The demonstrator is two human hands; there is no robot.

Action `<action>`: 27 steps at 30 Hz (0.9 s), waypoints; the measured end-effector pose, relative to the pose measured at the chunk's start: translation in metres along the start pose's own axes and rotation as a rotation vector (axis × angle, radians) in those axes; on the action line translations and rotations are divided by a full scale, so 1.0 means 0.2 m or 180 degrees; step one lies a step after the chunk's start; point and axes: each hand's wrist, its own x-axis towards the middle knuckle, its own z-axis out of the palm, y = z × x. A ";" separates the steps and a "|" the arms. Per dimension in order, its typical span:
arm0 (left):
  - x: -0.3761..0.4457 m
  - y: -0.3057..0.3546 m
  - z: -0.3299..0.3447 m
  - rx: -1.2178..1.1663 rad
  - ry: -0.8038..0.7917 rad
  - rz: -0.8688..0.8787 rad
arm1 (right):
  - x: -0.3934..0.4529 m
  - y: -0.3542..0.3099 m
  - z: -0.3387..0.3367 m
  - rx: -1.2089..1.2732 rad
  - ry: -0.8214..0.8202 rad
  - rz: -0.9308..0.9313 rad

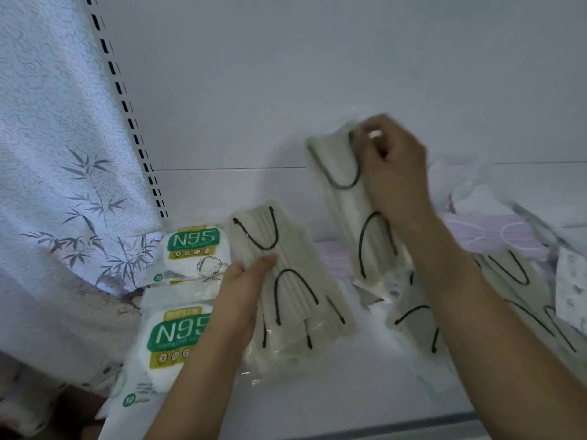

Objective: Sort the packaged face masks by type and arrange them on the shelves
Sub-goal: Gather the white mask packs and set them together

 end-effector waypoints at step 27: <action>-0.14 -0.18 0.22 0.1175 -0.0927 0.0186 | -0.86 0.66 -0.64 -0.2394 -0.0451 0.2145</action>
